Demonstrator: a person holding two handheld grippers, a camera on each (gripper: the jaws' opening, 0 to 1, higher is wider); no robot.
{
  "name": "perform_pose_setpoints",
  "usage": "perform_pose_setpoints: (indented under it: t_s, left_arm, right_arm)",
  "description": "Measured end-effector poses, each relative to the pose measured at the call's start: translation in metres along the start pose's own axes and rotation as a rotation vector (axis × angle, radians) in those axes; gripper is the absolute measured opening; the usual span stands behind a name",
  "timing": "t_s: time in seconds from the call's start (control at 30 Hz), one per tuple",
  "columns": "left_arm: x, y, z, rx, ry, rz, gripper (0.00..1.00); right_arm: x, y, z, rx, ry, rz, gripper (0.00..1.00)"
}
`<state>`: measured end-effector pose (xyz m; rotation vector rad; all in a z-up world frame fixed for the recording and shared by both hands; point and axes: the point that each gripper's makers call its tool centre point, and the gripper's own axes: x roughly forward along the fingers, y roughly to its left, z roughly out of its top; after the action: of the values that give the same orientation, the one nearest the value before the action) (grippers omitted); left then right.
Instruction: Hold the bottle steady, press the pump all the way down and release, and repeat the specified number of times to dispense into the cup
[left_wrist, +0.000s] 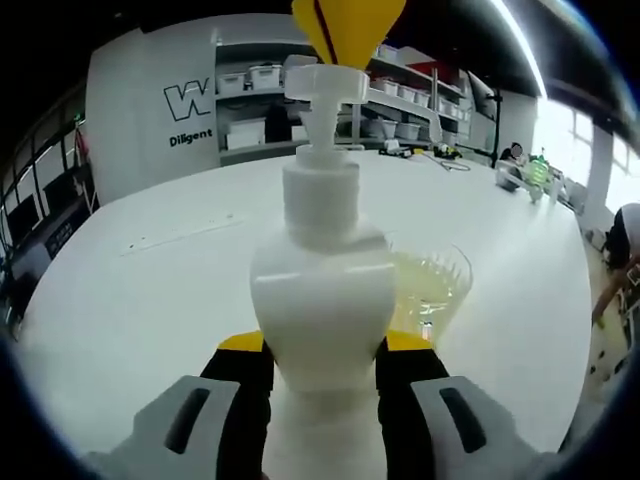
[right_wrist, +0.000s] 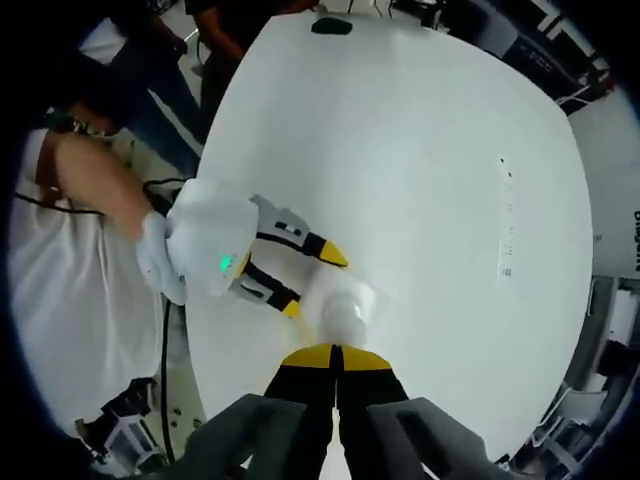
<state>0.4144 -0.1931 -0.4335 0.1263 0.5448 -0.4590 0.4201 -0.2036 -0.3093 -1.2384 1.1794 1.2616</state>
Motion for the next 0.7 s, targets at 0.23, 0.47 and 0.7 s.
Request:
perform_pose_setpoints:
  t_s: [0.23,0.47,0.7]
  left_arm:
    - [0.0,0.0,-0.001,0.001,0.002,0.0,0.39]
    - [0.001,0.0,-0.001,0.002,0.002,0.002,0.39]
    - [0.001,0.0,-0.002,0.003,0.005,0.001,0.39]
  right_arm:
    - [0.0,0.002,-0.002,-0.005,0.023,-0.003,0.0]
    - [0.002,0.008,-0.004,-0.004,0.03,0.017,0.0]
    - [0.006,0.014,-0.006,0.009,0.037,0.02,0.0]
